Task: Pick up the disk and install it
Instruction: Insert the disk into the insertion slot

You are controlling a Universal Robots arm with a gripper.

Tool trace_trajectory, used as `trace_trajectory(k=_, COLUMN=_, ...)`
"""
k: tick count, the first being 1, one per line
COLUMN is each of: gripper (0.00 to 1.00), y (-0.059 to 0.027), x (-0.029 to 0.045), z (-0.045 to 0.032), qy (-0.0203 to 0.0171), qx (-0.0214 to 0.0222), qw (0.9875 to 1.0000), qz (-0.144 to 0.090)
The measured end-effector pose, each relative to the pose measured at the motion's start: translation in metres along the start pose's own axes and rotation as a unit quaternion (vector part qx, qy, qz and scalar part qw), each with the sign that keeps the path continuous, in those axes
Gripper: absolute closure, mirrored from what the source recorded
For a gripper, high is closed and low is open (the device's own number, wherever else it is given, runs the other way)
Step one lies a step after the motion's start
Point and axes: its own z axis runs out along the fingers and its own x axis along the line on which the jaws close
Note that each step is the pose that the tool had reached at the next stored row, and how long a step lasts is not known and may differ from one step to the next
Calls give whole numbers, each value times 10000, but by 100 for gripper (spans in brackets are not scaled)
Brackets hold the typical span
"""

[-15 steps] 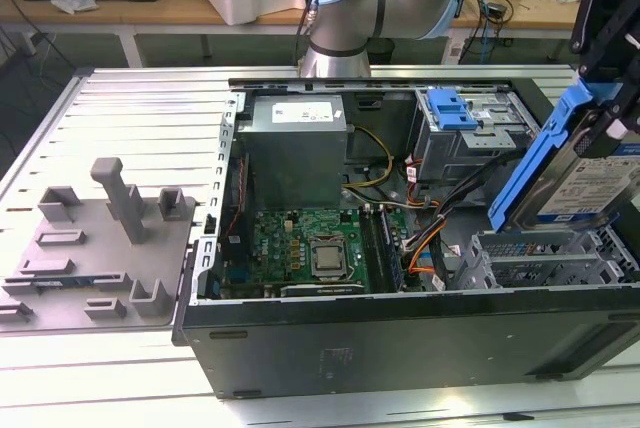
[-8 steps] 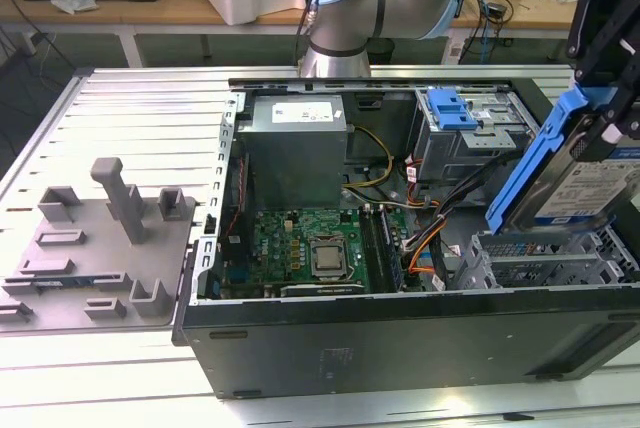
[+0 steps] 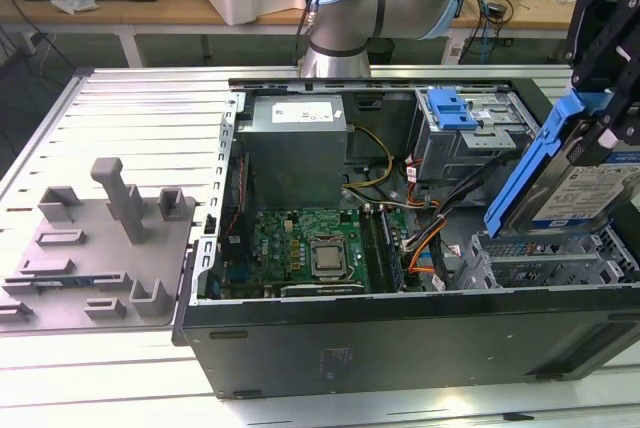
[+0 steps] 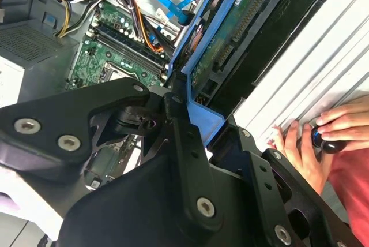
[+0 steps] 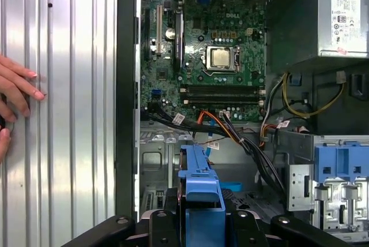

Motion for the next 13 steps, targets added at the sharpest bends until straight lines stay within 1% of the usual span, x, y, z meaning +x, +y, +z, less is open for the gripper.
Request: trace_trajectory(k=13, gripper=63, y=0, x=4, z=51, qy=0, qx=0, qw=10000, qz=0)
